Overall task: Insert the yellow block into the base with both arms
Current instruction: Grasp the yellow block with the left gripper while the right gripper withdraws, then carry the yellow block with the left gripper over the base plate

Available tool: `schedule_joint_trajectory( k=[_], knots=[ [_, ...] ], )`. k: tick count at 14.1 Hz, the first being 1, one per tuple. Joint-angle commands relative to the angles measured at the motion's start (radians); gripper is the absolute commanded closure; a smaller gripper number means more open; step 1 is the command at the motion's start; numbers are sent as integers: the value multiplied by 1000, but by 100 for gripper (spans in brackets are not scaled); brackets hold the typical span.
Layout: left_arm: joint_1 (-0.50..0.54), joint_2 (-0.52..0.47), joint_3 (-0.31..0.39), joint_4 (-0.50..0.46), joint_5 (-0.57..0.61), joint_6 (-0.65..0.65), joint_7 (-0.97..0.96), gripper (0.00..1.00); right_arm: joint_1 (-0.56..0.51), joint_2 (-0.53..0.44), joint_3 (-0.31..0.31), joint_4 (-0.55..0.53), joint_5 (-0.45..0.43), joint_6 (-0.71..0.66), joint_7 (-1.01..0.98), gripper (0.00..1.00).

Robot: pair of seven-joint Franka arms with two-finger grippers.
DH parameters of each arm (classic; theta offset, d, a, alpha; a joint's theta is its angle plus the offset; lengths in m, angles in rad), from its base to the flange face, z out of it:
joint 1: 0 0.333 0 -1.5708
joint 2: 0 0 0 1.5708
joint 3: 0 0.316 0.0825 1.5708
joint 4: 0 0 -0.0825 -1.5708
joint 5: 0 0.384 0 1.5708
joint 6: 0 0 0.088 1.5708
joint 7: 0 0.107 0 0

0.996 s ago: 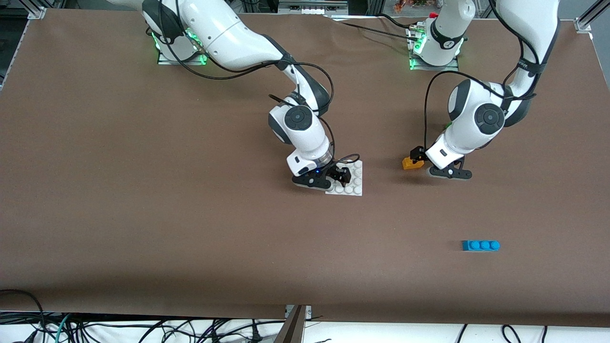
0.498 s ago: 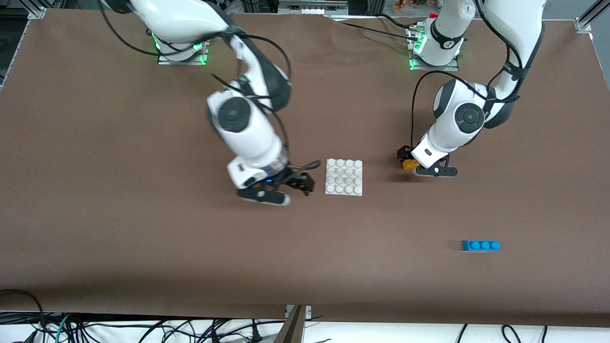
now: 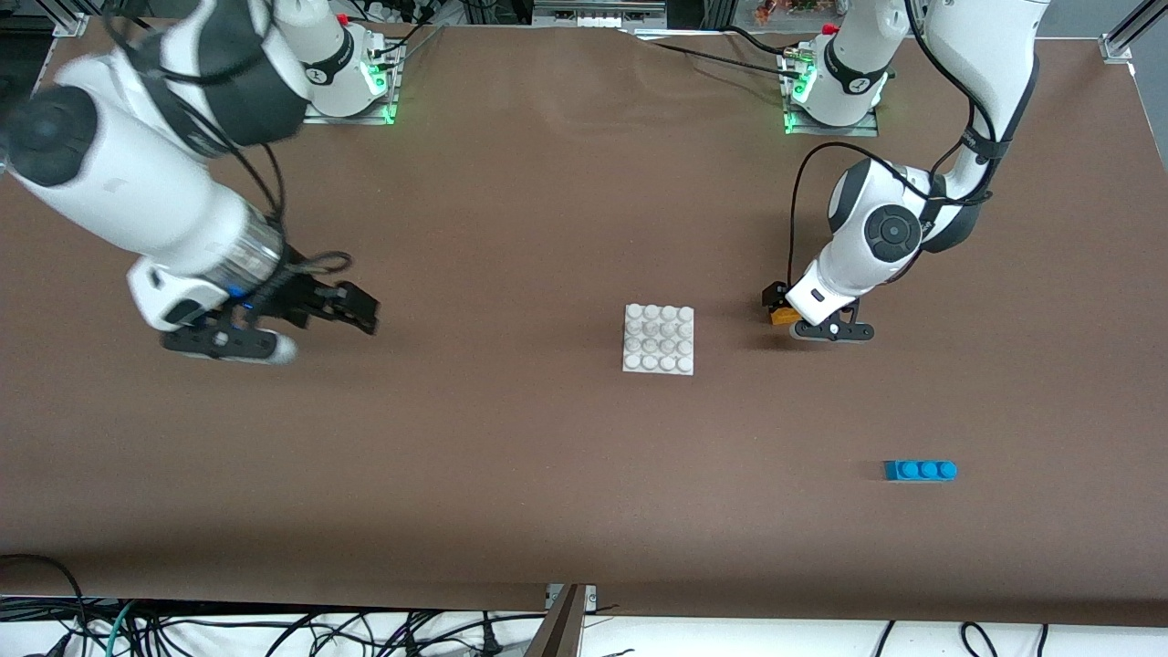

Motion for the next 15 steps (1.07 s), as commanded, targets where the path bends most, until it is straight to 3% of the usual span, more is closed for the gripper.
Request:
schedule_joint_trajectory(
  k=[1,2,5,7,11,12,15],
  knots=[
    [0,3,0,1,26,10,-23,1,-94,-122,24,-105,8,-79,-132,1],
    [1,8,2,1,26,10,-23,6,-122,-146,24,-108,6,-121,-149,1],
    [1,10,0,1,26,9,-25,39,-163,-249,24,-198,-6,-155,-177,1],
    [1,13,0,1,24,9,-26,42,-173,-295,24,-231,-8,-161,-182,1],
    [0,8,0,1,26,-1,-46,46,-188,-294,17,-212,-44,-190,-191,1],
    [0,3,0,4,26,-11,-46,51,-188,-288,17,-203,-58,-195,-188,1],
    [0,-45,-1,45,24,-120,-46,52,-188,-286,11,-199,-63,-193,-191,1]
  ],
)
